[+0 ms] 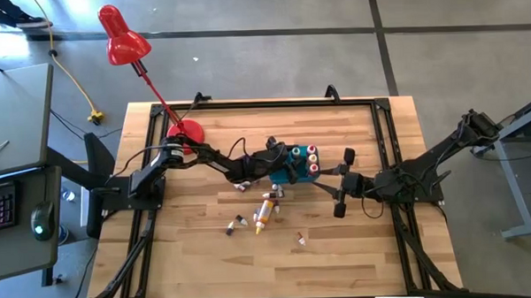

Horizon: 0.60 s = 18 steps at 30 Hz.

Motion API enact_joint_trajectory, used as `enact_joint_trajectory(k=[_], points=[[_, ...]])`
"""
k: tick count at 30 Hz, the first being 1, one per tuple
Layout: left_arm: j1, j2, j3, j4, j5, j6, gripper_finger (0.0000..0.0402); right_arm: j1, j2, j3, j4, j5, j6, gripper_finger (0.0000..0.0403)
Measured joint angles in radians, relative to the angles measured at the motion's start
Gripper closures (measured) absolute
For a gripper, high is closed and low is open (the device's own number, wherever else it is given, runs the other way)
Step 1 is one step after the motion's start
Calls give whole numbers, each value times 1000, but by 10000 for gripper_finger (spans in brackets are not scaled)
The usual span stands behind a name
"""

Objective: Pick & Place food coloring
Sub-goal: Put the big green food coloring bottle into the blue bin

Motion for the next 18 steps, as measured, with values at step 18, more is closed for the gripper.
enact_joint_trajectory(k=[18], points=[[0, -144, 0, -231, 1, -6, 170, 0, 0, 0, 0, -7, -11, 274]])
